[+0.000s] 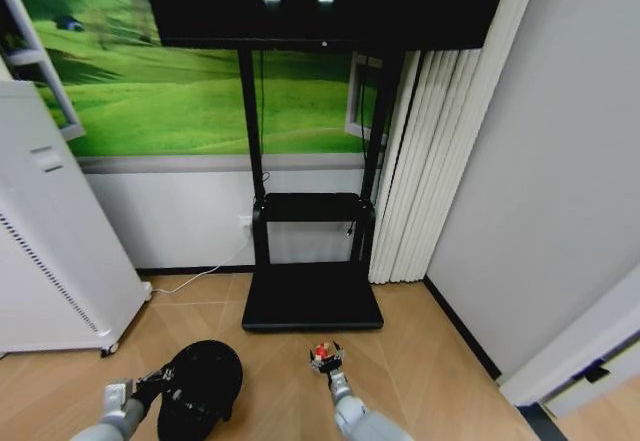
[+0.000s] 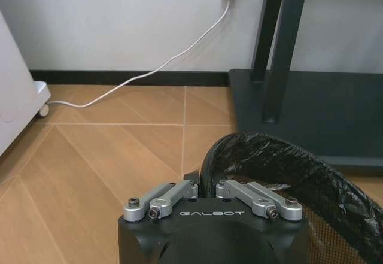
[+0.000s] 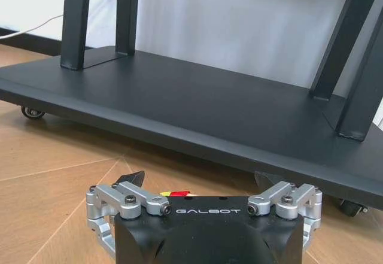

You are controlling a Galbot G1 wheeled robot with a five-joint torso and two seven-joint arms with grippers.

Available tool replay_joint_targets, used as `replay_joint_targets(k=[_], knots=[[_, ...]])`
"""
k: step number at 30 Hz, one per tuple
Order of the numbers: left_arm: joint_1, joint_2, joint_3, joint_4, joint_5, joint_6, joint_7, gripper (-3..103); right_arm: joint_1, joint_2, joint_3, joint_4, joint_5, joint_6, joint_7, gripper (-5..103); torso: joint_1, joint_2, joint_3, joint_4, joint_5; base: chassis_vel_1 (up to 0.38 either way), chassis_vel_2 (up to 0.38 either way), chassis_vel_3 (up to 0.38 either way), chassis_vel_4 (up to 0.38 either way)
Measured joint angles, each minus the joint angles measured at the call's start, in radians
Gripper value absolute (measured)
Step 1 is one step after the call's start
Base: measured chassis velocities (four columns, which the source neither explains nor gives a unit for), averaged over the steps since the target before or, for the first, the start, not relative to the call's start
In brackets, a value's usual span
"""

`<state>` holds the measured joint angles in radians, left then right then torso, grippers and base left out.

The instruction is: Pick up the trash bin and place the garbage on the floor into it.

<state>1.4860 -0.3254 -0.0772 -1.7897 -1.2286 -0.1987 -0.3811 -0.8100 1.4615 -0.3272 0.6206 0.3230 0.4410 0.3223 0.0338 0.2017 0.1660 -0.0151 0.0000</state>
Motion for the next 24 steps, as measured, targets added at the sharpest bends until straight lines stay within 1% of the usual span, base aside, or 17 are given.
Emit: replay_joint_targets(k=[1,2,5,7,10,14,16,17,20,24], knots=[[0.0,0.0,0.0,0.0,0.0,0.0,0.0,7,0.0,0.0,0.0,0.0,0.0,0.0,0.0,100,0.0,0.0,0.0,0.0,0.0,-0.145,-0.014,0.075,-0.006],[0.0,-0.001,0.0,0.0,0.0,0.0,0.0,7,-0.01,-0.004,-0.001,0.017,-0.001,-0.001,0.008,100,0.0,0.0,0.0,0.0006,0.0,-0.033,0.013,0.075,-0.016],[-0.001,-0.003,0.0,0.001,0.002,0.0,0.0,7,-0.026,-0.01,-0.003,0.034,-0.008,0.006,0.015,100,0.0,0.0,0.0,0.0008,-0.0001,0.048,0.002,-0.047,-0.005],[0.0,-0.007,0.001,0.002,0.006,0.0,0.0,7,-0.054,-0.02,-0.009,0.069,-0.04,0.015,0.033,100,-0.001,0.0,-0.001,0.0012,0.0,0.117,-0.005,-0.071,-0.002],[0.001,-0.009,0.001,0.002,0.009,0.0,0.0,7,-0.068,-0.02,-0.016,0.072,-0.055,0.014,0.041,100,-0.001,0.0,-0.001,0.0013,-0.0001,0.067,-0.006,-0.033,0.008],[0.008,-0.007,-0.002,-0.01,0.009,0.001,-0.002,7,-0.06,-0.002,-0.022,0.05,-0.062,0.005,0.041,100,-0.001,0.0,0.0,0.001,-0.0001,0.0,0.0,0.0,0.0],[0.036,0.0,-0.031,-0.016,0.011,0.002,-0.003,7,-0.036,0.013,-0.031,0.037,-0.055,-0.008,0.04,100,-0.001,0.0,0.0,0.0008,-0.0001,0.0,0.0,0.0,0.0],[0.036,0.0,-0.031,-0.016,0.011,0.002,-0.003,7,-0.036,0.013,-0.031,0.037,-0.055,-0.008,0.04,100,-0.001,0.0,0.0,0.0008,-0.0001,0.0,0.0,0.0,0.0],[0.097,-0.001,-0.091,-0.02,0.024,0.002,-0.003,7,-0.005,0.03,-0.049,0.025,-0.027,-0.029,0.04,100,-0.001,0.0,0.0,0.0009,0.0,0.0,0.0,0.0,0.0],[0.126,-0.009,-0.118,-0.021,0.033,0.002,-0.003,7,0.007,0.039,-0.062,0.018,0.002,-0.045,0.036,100,-0.001,0.0,0.0,0.0011,0.0001,0.0,0.0,0.0,0.0]])
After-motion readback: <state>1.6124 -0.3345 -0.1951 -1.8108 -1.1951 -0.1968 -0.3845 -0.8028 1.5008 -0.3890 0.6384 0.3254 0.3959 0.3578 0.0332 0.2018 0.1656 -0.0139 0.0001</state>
